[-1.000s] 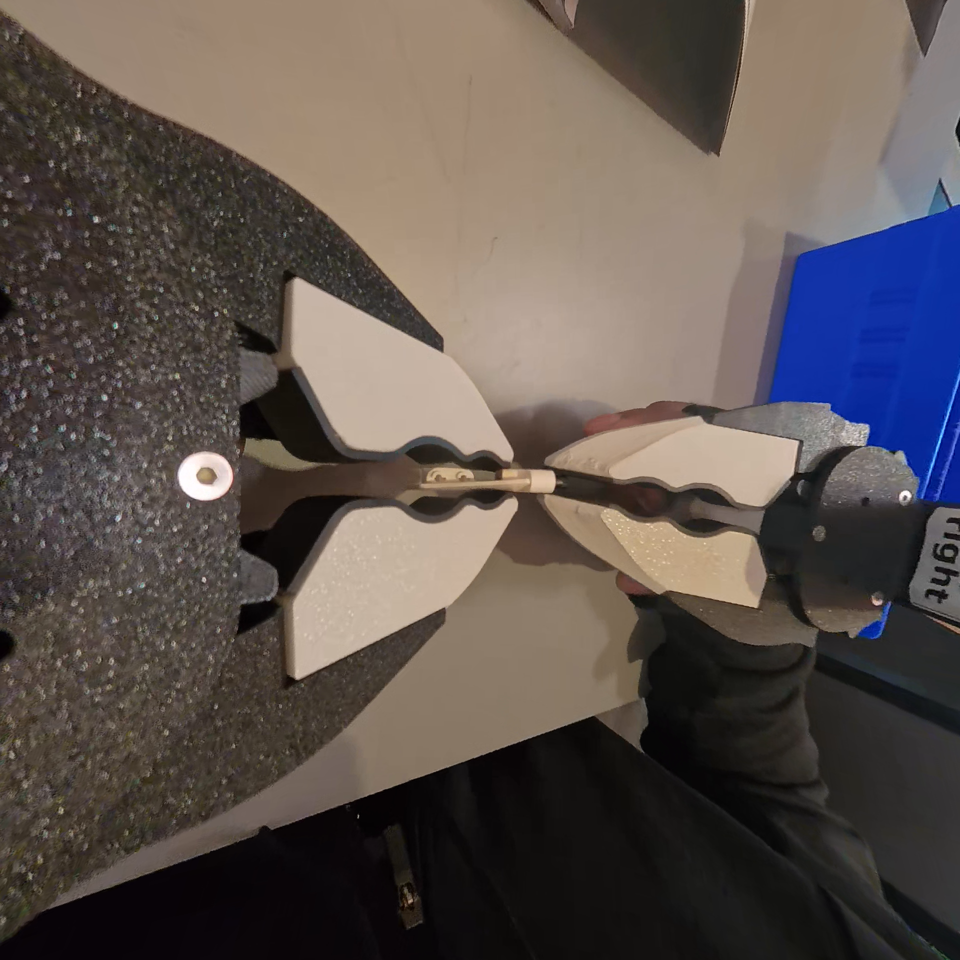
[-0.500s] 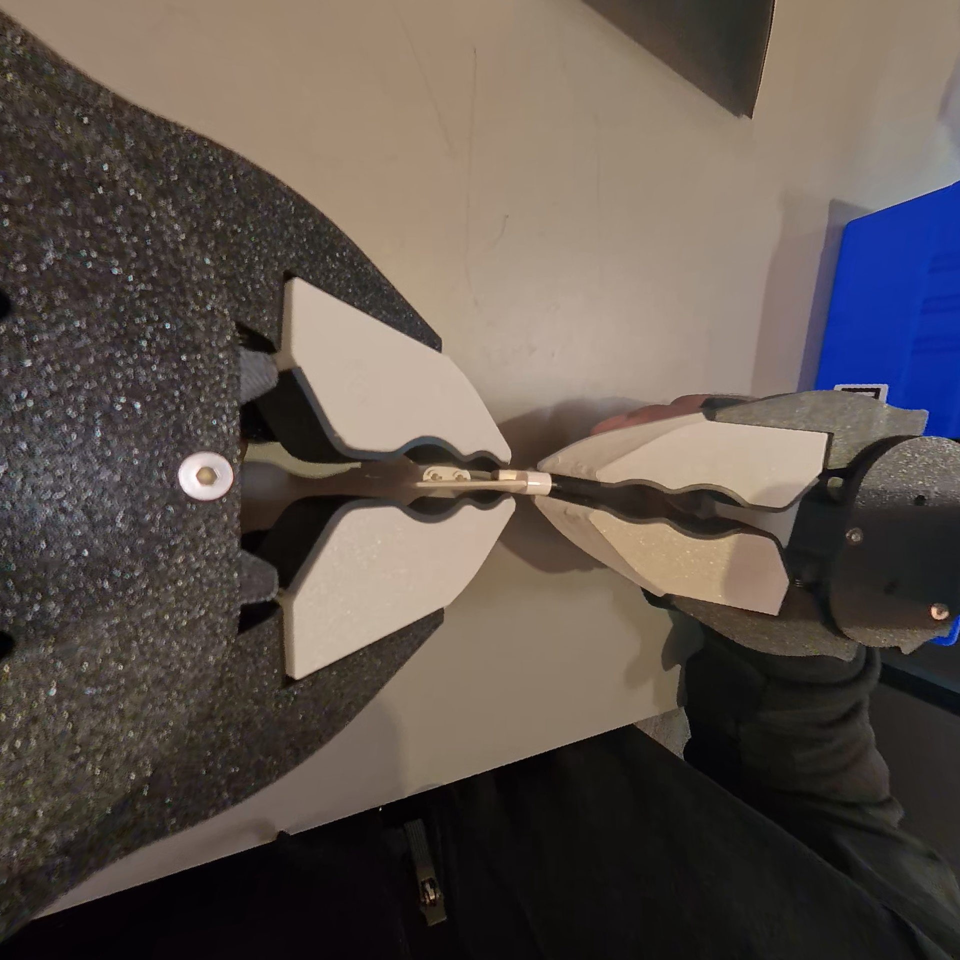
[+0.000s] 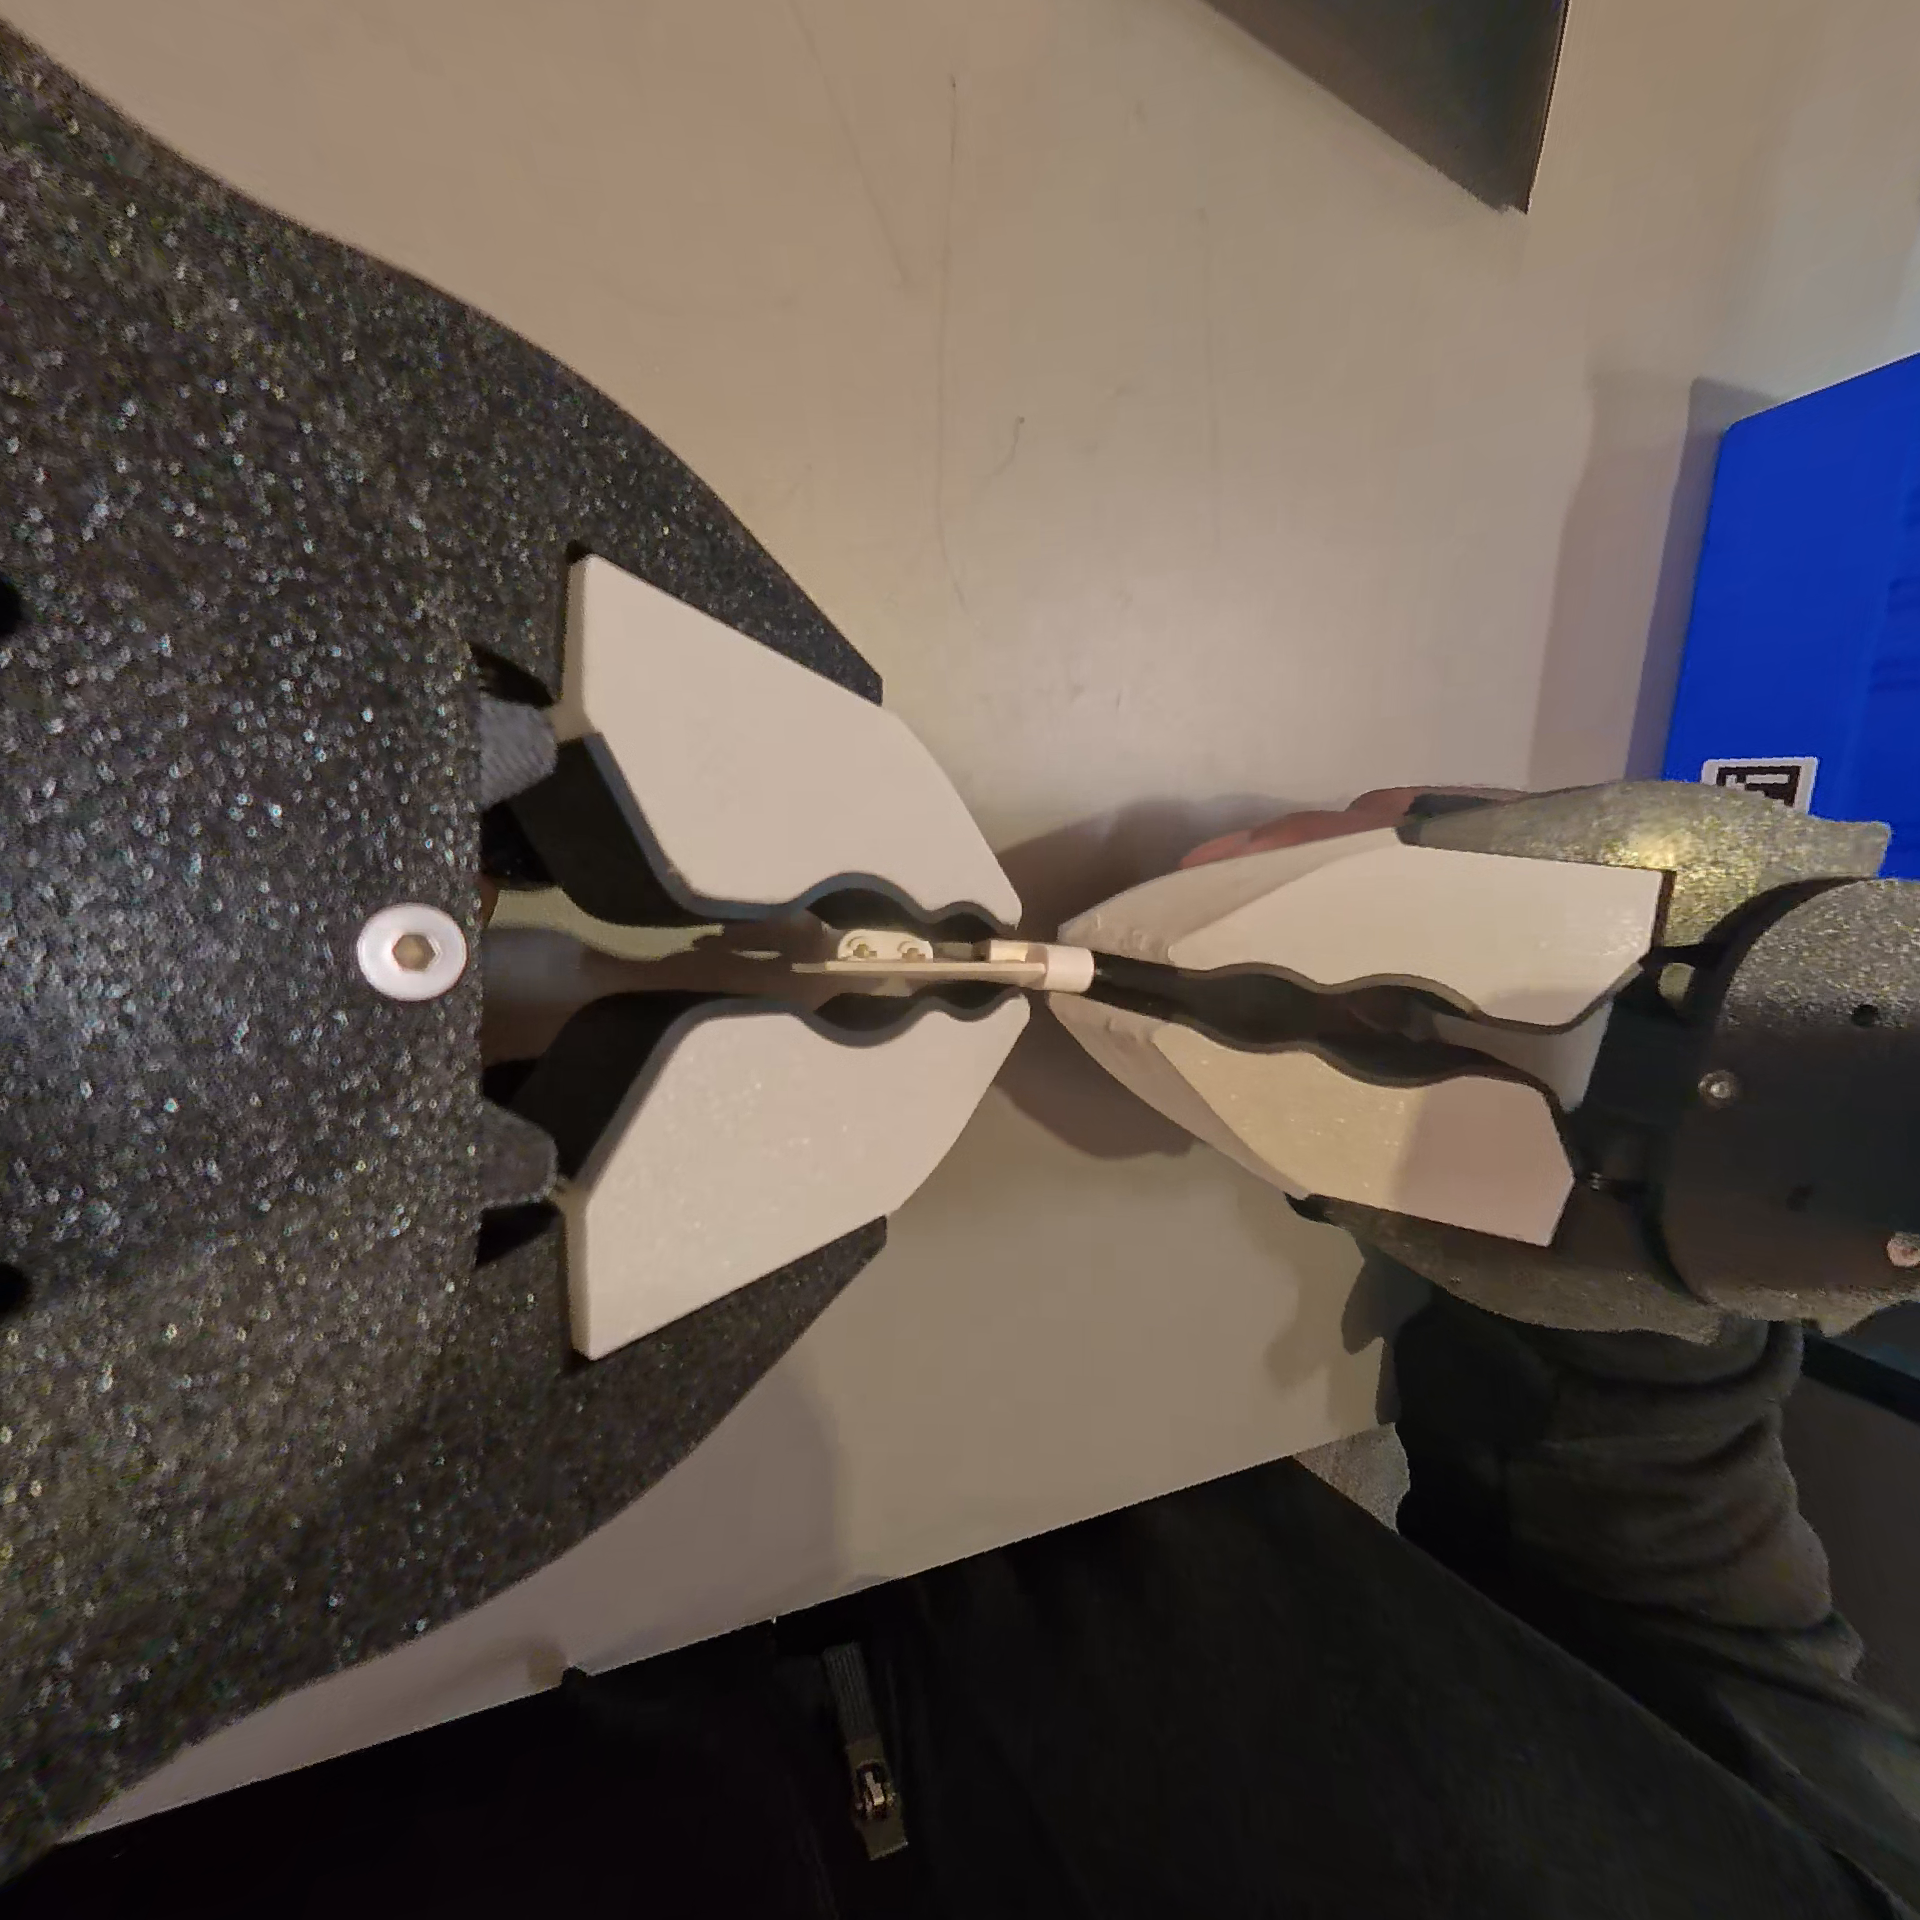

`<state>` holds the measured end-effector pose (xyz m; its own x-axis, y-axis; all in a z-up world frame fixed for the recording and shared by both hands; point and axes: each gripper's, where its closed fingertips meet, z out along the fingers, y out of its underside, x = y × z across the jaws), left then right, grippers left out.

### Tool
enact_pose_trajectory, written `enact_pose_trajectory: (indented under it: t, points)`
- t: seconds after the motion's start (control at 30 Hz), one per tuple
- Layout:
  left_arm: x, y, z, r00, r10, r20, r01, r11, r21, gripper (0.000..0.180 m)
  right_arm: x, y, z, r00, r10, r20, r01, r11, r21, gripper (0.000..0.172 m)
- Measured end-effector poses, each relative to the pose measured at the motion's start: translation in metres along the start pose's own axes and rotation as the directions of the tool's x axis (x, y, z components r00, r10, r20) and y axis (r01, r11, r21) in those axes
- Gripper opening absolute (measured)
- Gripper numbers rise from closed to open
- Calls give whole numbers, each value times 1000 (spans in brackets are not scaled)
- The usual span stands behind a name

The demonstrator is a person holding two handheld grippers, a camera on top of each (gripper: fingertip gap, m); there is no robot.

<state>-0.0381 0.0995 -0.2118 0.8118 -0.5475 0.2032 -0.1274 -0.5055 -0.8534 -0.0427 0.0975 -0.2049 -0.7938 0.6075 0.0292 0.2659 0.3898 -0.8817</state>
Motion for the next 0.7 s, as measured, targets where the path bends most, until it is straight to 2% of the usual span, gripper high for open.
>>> enact_pose_trajectory:
  t: [0.3, 0.63, 0.7]
  points:
    - [1, 1, 2, 1000, 7, -1, -7, 1000, -7, 7, -3, 9, 8, 998, -59, -22, 57, 995, -82, 4]
    - [-1, -3, -2, 998, -52, -32, 52, 998, 29, 8, 1, 5, 7, 999, -26, -45, 24, 999, -45, 4]
    - [-1, -5, -4, 997, -59, -44, 61, 997, 48, 8, 1, 10, 7, 999, -14, -41, 11, 997, -77, 5]
